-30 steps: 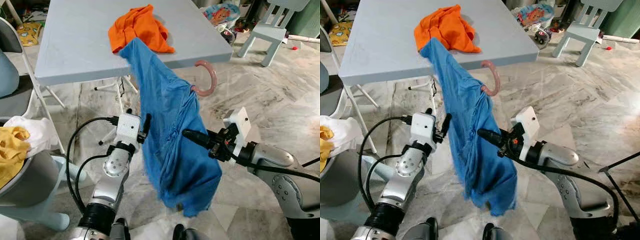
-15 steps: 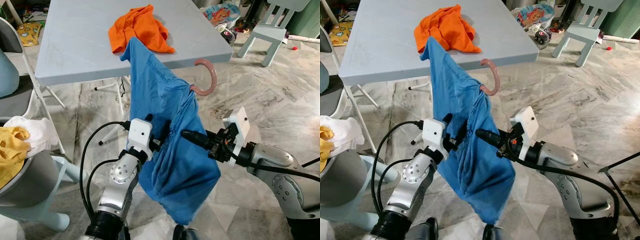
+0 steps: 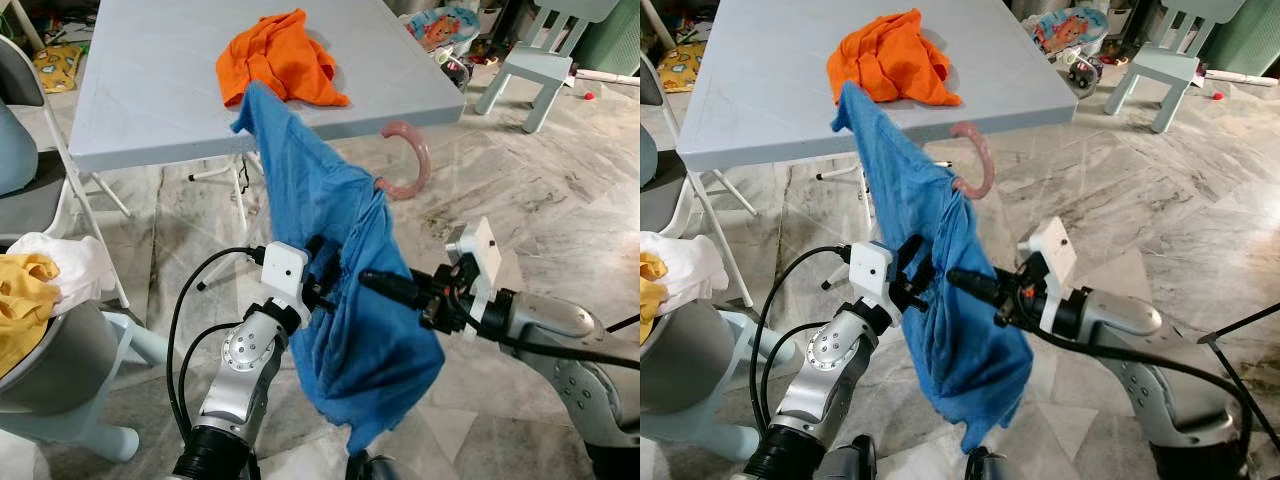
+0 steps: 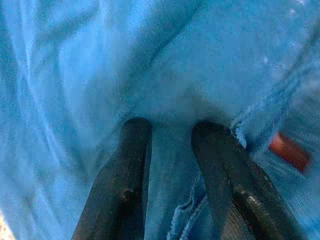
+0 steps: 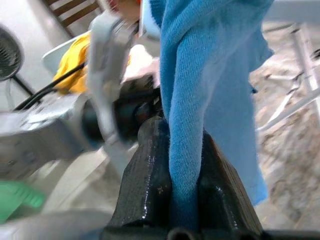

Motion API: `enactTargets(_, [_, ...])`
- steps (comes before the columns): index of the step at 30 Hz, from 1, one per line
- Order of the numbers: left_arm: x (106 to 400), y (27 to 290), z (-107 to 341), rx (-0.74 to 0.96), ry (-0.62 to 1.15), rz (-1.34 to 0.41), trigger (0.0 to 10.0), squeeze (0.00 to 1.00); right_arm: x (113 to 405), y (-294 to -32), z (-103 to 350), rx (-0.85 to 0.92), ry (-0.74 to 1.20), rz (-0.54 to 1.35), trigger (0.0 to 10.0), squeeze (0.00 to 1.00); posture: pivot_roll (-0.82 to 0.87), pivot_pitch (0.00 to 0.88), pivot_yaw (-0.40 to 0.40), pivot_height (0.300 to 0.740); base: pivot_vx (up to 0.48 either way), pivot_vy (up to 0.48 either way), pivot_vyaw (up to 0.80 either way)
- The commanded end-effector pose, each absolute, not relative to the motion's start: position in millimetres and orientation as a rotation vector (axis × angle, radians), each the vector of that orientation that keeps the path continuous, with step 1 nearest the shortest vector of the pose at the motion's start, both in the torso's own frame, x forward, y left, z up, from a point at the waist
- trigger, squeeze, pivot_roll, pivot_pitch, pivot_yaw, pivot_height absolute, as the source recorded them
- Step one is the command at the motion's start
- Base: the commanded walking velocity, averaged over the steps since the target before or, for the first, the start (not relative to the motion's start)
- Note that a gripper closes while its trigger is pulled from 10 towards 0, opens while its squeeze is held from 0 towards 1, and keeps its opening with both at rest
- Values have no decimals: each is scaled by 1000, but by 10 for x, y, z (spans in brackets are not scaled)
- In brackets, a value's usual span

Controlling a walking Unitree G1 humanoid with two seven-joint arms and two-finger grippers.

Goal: Hang hanger

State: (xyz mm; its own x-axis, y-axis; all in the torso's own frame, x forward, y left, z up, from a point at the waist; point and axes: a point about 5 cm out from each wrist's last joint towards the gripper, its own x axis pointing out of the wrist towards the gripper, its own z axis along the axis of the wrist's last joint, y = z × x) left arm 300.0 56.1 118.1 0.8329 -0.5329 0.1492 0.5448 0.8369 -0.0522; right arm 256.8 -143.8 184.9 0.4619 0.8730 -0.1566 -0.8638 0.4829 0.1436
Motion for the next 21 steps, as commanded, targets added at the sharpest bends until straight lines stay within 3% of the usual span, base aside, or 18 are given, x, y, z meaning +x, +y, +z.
enactTargets(1, [2986,529,1174,-108,-129,-590,0,0,2469,-1385,1912,48,210,1157,10000,0,-56,185,-58,740,0,0,0])
enactTargets(12, [2947,510,1173,-155,-131,-603,0,0,2406,-1402,1893,51,253,1197,10000,0,-56,185,-58,740,0,0,0])
enactTargets(21, [3014,666,1160,-134,-131,-519,0,0,2414,-1448,1763,-37,297,1154,10000,0,-56,185,-58,740,0,0,0])
